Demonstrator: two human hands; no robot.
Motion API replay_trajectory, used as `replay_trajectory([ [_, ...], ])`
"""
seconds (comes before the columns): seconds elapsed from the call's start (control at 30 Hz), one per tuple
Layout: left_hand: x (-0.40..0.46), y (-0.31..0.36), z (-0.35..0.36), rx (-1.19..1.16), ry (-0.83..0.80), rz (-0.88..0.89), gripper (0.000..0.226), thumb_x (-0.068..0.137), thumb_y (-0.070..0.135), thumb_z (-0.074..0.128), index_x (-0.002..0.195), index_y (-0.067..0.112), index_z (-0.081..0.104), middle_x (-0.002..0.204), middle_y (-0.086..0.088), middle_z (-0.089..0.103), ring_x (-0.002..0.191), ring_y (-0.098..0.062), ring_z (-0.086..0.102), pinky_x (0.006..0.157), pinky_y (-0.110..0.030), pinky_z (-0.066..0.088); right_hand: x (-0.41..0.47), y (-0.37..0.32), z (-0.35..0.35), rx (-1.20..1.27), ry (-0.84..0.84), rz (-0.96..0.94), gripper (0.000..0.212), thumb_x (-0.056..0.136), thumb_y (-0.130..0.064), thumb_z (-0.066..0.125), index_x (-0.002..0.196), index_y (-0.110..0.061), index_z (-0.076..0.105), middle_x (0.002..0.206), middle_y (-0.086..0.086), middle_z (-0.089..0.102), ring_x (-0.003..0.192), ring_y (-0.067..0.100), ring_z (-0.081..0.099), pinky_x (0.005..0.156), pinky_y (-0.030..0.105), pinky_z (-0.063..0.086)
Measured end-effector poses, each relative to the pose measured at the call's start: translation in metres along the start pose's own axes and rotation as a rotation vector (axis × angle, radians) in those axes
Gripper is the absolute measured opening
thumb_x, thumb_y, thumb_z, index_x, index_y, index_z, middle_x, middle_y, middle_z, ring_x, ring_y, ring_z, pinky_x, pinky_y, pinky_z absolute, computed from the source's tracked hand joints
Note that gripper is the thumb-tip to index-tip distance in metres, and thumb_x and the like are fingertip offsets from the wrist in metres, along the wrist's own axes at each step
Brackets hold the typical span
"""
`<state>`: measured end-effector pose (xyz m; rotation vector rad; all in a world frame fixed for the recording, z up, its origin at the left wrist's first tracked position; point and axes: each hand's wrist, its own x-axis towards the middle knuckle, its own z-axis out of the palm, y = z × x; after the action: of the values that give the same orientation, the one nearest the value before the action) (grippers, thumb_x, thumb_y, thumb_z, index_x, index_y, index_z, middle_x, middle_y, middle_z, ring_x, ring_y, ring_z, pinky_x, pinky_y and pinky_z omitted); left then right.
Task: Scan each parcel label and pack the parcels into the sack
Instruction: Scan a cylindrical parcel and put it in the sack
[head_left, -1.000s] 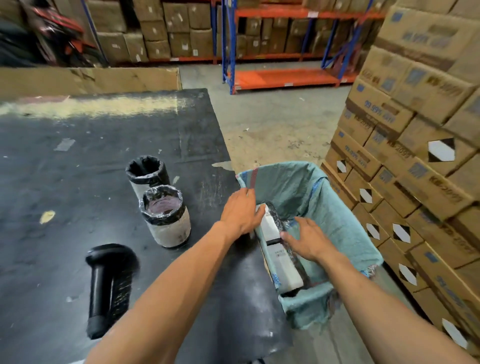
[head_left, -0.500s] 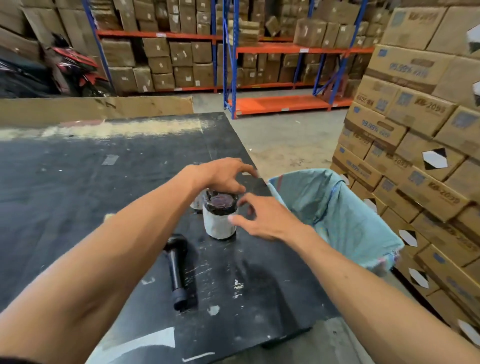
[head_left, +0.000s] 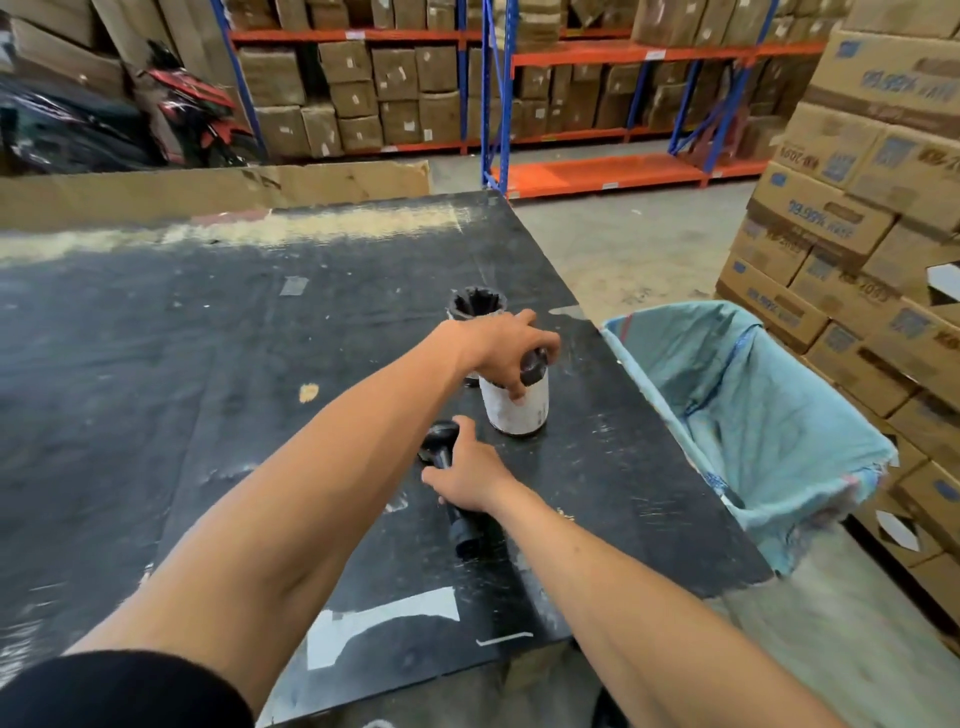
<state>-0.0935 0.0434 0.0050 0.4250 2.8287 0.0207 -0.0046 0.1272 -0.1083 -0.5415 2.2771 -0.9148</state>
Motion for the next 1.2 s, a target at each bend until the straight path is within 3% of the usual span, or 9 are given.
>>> replay_trajectory([
  [0.1,-0.010,-0.017,0.006,0.058,0.017,-0.032,0.078,0.076,0.042,0.087,0.144,0.040,0.048,0.133,-0.010,0.039,0.120,-0.034,0.049,0.099,-0.049,0.049,-0.003,0.010,-0.011,0.120,0.013,0.012,0.069,0.091,-0.023,0.064,0.151,-0.023,0.031,0.113,0.016,0.071,0.067,0.028,0.075,0.072,0.045,0.066],
  [0.17,-0.019,-0.032,0.012,0.059,-0.002,-0.072,0.083,0.075,0.047,0.086,0.148,0.048,0.045,0.133,-0.009,0.039,0.123,-0.034,0.048,0.102,-0.048,0.048,-0.008,0.019,-0.025,0.255,-0.003,0.012,0.060,0.088,-0.014,0.063,0.143,-0.017,0.040,0.100,0.018,0.072,0.054,0.022,0.067,0.059,0.041,0.064],
  [0.3,-0.047,-0.071,0.038,-0.235,0.166,-0.097,0.071,0.080,0.043,0.084,0.145,0.043,0.055,0.111,0.003,0.047,0.111,-0.023,0.054,0.095,-0.031,0.044,-0.020,0.031,-0.058,0.509,-0.018,-0.062,0.054,0.076,-0.010,0.061,0.128,-0.017,0.048,0.111,0.023,0.075,0.059,0.021,0.065,0.051,0.036,0.057],
  [0.37,-0.066,-0.085,0.055,-0.424,0.281,-0.142,0.064,0.082,0.045,0.082,0.142,0.045,0.058,0.104,0.006,0.047,0.098,-0.016,0.054,0.082,-0.017,0.039,-0.023,0.030,-0.075,0.569,0.031,-0.123,0.055,0.073,-0.010,0.061,0.126,-0.021,0.049,0.106,0.019,0.078,0.062,0.025,0.065,0.049,0.036,0.054],
  [0.43,-0.083,-0.093,0.070,-0.573,0.391,-0.182,0.060,0.083,0.050,0.081,0.139,0.046,0.060,0.106,0.006,0.050,0.100,-0.013,0.056,0.083,-0.008,0.037,-0.023,0.025,-0.089,0.600,0.109,-0.183,0.054,0.075,-0.012,0.060,0.126,-0.027,0.051,0.099,0.017,0.079,0.061,0.024,0.062,0.048,0.034,0.050],
  [0.6,-0.117,-0.097,0.089,-0.778,0.659,-0.284,0.049,0.081,0.044,0.085,0.126,0.045,0.068,0.119,0.000,0.058,0.110,-0.012,0.061,0.106,-0.030,0.046,-0.018,0.004,-0.100,0.643,0.304,-0.300,0.043,0.096,-0.021,0.067,0.127,-0.045,0.050,0.088,0.008,0.078,0.055,0.020,0.058,0.045,0.033,0.048],
  [0.73,-0.133,-0.101,0.098,-0.757,0.753,-0.340,0.059,0.079,0.038,0.088,0.135,0.034,0.067,0.124,0.000,0.055,0.116,-0.016,0.056,0.108,-0.039,0.047,-0.012,-0.017,-0.090,0.622,0.311,-0.329,0.041,0.101,-0.042,0.069,0.135,-0.038,0.047,0.084,0.004,0.074,0.057,0.018,0.061,0.047,0.033,0.052],
  [0.97,-0.151,-0.107,0.101,-0.673,0.839,-0.378,0.069,0.079,0.038,0.088,0.142,0.026,0.061,0.126,-0.001,0.054,0.119,-0.017,0.048,0.108,-0.042,0.046,-0.003,-0.043,-0.072,0.542,0.322,-0.351,0.053,0.089,-0.062,0.064,0.133,-0.038,0.046,0.075,-0.008,0.073,0.055,0.013,0.064,0.046,0.030,0.052],
  [1.2,-0.162,-0.109,0.101,-0.640,0.826,-0.382,0.069,0.081,0.037,0.087,0.143,0.024,0.060,0.128,-0.003,0.053,0.120,-0.019,0.046,0.107,-0.042,0.047,-0.002,-0.054,-0.072,0.453,0.346,-0.349,0.051,0.087,-0.065,0.060,0.130,-0.042,0.045,0.071,-0.010,0.073,0.051,0.011,0.063,0.044,0.028,0.052],
])
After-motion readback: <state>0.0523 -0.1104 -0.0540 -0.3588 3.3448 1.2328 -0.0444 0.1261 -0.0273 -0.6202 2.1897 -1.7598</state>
